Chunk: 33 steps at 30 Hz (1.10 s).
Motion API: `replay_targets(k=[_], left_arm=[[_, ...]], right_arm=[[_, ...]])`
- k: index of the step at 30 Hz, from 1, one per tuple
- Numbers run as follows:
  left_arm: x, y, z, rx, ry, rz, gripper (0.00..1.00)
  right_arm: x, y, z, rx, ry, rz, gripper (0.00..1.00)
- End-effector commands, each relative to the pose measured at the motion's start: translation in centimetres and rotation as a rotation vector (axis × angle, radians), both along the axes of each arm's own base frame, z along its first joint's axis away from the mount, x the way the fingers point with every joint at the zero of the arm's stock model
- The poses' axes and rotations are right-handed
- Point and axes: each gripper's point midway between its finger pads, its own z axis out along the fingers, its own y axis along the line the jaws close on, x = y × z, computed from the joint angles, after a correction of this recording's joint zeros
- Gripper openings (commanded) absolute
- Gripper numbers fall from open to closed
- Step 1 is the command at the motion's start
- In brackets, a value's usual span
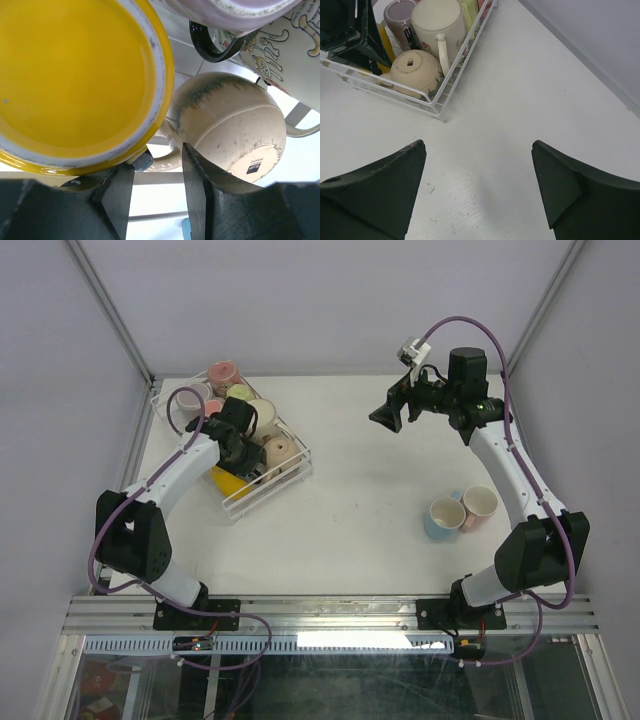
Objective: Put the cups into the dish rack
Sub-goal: Place the cup on the dish rack.
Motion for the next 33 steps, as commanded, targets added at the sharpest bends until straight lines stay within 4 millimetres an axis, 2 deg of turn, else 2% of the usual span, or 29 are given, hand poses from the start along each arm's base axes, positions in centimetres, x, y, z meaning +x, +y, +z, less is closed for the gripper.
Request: replay_targets(k=[1, 9, 11, 13, 16, 17, 19, 21, 24, 29, 33], left_arm=[[1.6, -1.8, 5.0, -0.09, -0.153, -0.04, 0.42], [0.9, -1.8, 8.6, -0.085, -0.24, -0.133, 0.48], [0.9, -1.8, 9.0, -0.068, -0.256, -0.175, 0.51], [0.6, -1.5, 10.6, -0.038, -0.319, -0.249, 0.53], [0.8, -1.4, 12.2, 0.055, -0.437, -0.454, 0.63], [0.9, -1.7, 13.2, 0.093, -0.504, -0.565, 0.7], [0.6, -2.2, 15.2, 0.18, -0.646, -0.803, 0.76], [0.0, -2.2, 16.4, 0.295, -0.737, -1.025, 0.85], [-0.5, 0.1, 15.7, 0.444, -0.662, -1.206, 0.91], [-2.1, 4.4, 11.6, 0.499, -0.373, -1.383, 0.88], [-2.1, 5.5, 10.5, 0.497, -0.37, -1.406, 0.9]], right_arm=[[0.1, -0.3, 2.8, 0.013, -0.1, -0.004, 0.9], [0.2, -0.1, 3.0, 0.019, -0.097, 0.0, 0.9], [0.2, -0.1, 3.0, 0.021, -0.095, 0.001, 0.9], [0.2, -0.1, 3.0, 0.022, -0.095, 0.001, 0.89], [0.1, -0.1, 3.0, 0.022, -0.094, 0.0, 0.89], [0.1, -0.1, 3.0, 0.022, -0.094, 0.001, 0.89], [0.0, -0.2, 2.9, 0.021, -0.094, -0.002, 0.9], [-0.1, -0.2, 2.8, 0.021, -0.091, -0.002, 0.9], [-0.2, -0.2, 2.8, 0.023, -0.09, -0.001, 0.89], [-0.3, -0.2, 2.9, 0.025, -0.092, 0.0, 0.9], [-0.5, -0.2, 2.8, 0.029, -0.088, 0.0, 0.89]])
